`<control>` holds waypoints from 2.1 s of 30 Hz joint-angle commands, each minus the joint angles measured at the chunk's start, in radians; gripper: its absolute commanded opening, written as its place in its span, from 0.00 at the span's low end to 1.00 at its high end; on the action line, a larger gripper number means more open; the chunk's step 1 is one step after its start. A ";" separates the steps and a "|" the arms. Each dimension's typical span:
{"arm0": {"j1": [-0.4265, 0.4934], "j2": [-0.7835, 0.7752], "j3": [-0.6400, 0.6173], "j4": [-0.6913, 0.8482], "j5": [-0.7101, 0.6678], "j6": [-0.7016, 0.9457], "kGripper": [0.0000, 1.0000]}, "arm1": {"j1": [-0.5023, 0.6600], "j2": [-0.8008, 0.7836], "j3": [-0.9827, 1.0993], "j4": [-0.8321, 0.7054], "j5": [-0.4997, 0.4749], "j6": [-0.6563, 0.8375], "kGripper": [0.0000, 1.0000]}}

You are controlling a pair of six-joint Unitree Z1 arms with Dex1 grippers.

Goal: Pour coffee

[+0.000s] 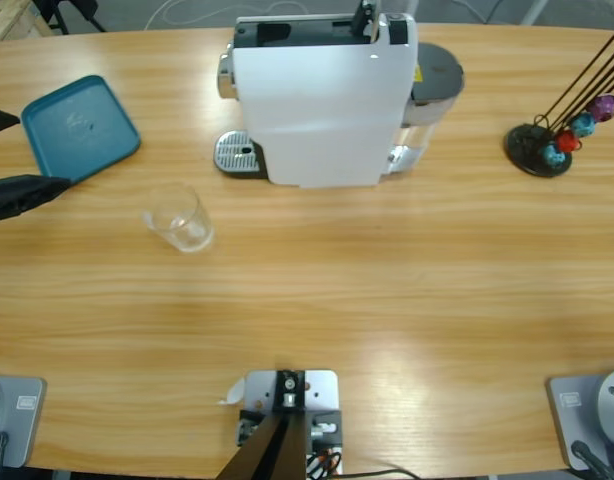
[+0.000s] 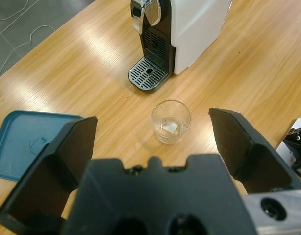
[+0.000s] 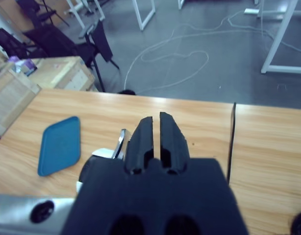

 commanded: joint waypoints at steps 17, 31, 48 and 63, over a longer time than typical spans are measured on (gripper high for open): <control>0.007 -0.053 0.047 0.051 -0.008 -0.008 0.99 | 0.126 0.177 -0.009 -0.151 0.047 0.088 0.00; 0.008 -0.033 0.061 0.051 -0.008 -0.007 0.99 | 0.190 0.301 0.005 -0.201 0.046 0.103 0.00; 0.016 -0.021 0.052 0.047 -0.008 -0.007 0.99 | 0.186 0.439 0.134 -0.266 0.094 0.103 0.00; 0.016 -0.019 0.054 0.047 -0.008 -0.006 0.99 | 0.188 0.506 0.140 -0.170 0.105 0.047 0.00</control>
